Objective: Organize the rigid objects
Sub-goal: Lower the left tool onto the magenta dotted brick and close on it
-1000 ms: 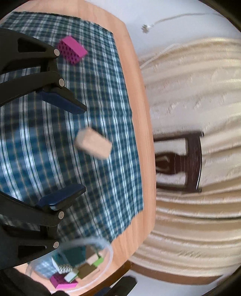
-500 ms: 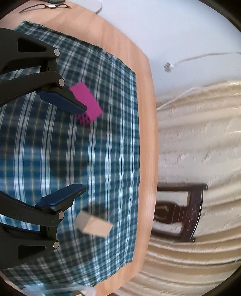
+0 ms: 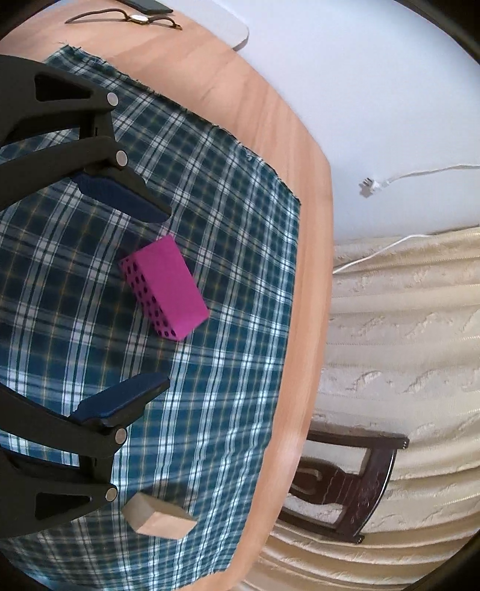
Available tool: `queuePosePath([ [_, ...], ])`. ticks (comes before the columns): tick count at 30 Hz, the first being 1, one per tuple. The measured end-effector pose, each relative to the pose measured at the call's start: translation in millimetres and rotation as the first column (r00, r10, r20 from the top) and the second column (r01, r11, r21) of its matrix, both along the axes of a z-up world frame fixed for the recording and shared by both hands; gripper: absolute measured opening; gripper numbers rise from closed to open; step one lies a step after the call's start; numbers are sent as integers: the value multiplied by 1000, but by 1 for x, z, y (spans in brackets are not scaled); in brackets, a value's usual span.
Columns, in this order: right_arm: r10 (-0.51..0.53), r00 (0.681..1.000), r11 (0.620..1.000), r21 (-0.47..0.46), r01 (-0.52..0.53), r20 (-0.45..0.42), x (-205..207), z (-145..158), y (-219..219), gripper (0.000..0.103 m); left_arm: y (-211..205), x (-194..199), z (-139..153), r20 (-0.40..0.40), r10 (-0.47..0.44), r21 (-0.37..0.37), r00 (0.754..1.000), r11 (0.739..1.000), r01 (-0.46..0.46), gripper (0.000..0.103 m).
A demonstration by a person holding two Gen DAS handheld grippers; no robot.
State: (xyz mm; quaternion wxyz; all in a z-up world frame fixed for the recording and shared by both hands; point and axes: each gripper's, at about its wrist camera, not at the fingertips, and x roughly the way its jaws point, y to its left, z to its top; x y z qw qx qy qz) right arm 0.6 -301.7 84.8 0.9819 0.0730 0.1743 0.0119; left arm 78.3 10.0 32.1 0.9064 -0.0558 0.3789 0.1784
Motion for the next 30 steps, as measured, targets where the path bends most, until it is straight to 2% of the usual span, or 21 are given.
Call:
queuePosePath([
  [9,41,999,998,-48,-42,-31,3,-4,14,103,18,9,-13,-41,53,-78,998,995,-56,84],
  [13,86,994,996,-22,-88,-71,6,-7,16,103,25,14,-17,-50,60,-119,997,991,-66,84],
  [18,91,993,995,-19,-93,-74,4,-9,16,103,29,17,-20,-64,65,-149,996,986,-74,84],
  [28,117,986,991,-56,-125,-120,6,-11,30,103,34,26,-22,-78,88,-145,993,984,-99,84],
  [30,120,984,990,-59,-129,-130,6,-11,31,103,35,28,-23,-80,88,-146,993,984,-99,81],
])
